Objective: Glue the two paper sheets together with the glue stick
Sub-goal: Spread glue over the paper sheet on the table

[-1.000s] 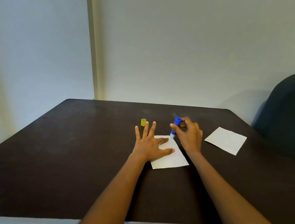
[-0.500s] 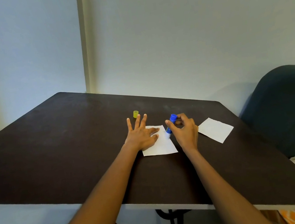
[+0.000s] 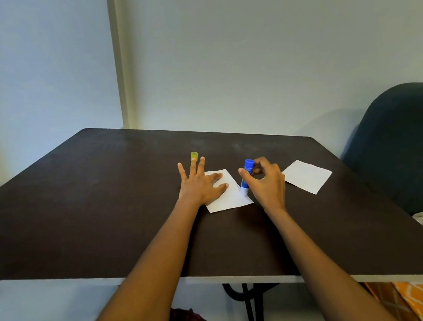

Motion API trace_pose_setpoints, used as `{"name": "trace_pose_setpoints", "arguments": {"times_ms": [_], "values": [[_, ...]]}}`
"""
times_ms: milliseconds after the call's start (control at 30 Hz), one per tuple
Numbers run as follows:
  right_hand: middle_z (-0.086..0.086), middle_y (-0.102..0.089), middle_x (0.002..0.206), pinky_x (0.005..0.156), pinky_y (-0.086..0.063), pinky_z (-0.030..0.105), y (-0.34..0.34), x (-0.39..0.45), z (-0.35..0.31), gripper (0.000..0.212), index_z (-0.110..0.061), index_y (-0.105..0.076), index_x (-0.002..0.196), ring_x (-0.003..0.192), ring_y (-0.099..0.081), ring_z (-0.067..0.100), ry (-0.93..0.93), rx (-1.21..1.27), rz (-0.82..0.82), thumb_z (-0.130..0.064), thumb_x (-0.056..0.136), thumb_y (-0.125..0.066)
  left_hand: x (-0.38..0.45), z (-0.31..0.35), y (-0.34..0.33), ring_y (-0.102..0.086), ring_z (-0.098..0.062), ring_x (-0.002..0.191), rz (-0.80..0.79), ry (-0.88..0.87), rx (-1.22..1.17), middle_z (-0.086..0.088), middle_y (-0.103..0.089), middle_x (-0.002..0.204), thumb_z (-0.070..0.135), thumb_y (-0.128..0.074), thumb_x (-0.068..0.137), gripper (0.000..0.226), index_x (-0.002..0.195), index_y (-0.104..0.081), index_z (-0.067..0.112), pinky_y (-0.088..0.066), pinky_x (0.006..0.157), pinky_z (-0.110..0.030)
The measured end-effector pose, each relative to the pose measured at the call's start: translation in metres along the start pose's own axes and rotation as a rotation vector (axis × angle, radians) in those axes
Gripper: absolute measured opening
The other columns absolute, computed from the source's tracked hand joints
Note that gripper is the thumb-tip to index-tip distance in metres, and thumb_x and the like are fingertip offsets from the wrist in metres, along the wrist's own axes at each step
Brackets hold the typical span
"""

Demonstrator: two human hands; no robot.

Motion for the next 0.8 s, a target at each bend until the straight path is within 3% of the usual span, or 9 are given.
{"name": "trace_pose_setpoints", "arguments": {"times_ms": [133, 333, 800], "values": [[-0.006, -0.061, 0.084, 0.087, -0.049, 0.048, 0.001, -0.002, -0.001, 0.030, -0.018, -0.064, 0.100, 0.094, -0.057, 0.019, 0.004, 0.026, -0.005, -0.038, 0.078, -0.072, -0.001, -0.004, 0.002, 0.013, -0.033, 0.144, 0.021, 0.035, 0.014, -0.012, 0.005, 0.158, 0.068, -0.023, 0.088, 0.058, 0.139, -0.033, 0.043, 0.021, 0.103, -0.062], [-0.004, -0.059, 0.081, 0.081, -0.051, 0.048, 0.007, -0.006, 0.002, 0.022, -0.020, -0.061, 0.091, 0.089, -0.056, 0.021, -0.001, 0.016, 0.014, -0.034, 0.079, -0.072, -0.002, -0.007, 0.002, 0.010, -0.034, 0.144, 0.013, 0.051, 0.008, -0.013, 0.004, 0.158, 0.066, -0.022, 0.089, 0.058, 0.141, -0.032, 0.041, 0.020, 0.104, -0.062], [0.004, -0.061, 0.079, 0.068, -0.045, 0.033, 0.014, -0.009, 0.002, 0.018, -0.019, -0.058, 0.085, 0.080, -0.052, 0.018, 0.007, 0.006, 0.033, -0.031, 0.080, -0.070, -0.002, -0.008, 0.003, 0.011, -0.032, 0.145, -0.008, 0.038, -0.110, -0.013, 0.003, 0.158, 0.064, -0.032, 0.089, 0.056, 0.139, -0.036, 0.039, 0.018, 0.105, -0.062]]}}
Point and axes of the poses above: each hand's wrist, its own x-axis towards the middle knuckle, its own y-axis out of the back of the hand, z = x × y, the point moved 9 cm from there along x, towards the middle knuckle
